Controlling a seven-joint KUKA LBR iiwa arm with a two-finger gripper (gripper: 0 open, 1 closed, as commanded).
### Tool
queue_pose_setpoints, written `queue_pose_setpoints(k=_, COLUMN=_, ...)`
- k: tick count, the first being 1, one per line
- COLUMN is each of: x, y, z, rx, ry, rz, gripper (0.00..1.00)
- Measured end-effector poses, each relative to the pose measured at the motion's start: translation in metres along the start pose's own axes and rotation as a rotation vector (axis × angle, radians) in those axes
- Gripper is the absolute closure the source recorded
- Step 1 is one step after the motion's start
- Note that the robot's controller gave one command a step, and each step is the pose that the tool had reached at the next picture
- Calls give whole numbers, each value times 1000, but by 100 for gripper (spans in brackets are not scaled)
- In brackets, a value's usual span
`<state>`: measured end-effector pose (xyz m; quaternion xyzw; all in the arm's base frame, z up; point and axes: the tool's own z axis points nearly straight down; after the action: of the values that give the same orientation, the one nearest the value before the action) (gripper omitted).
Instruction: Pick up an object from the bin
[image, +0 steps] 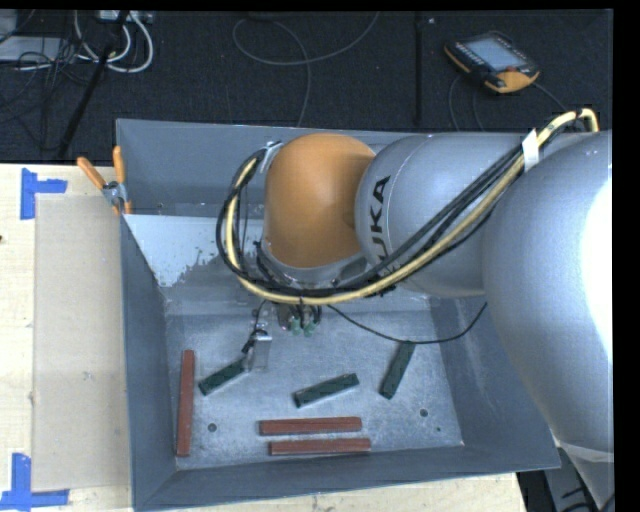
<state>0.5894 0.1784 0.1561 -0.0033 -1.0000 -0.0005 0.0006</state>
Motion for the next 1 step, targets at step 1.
queue_pose_setpoints(k=1, x=58, y=30, z=62, rx=0, ry=-3, rz=-27, gripper=0)
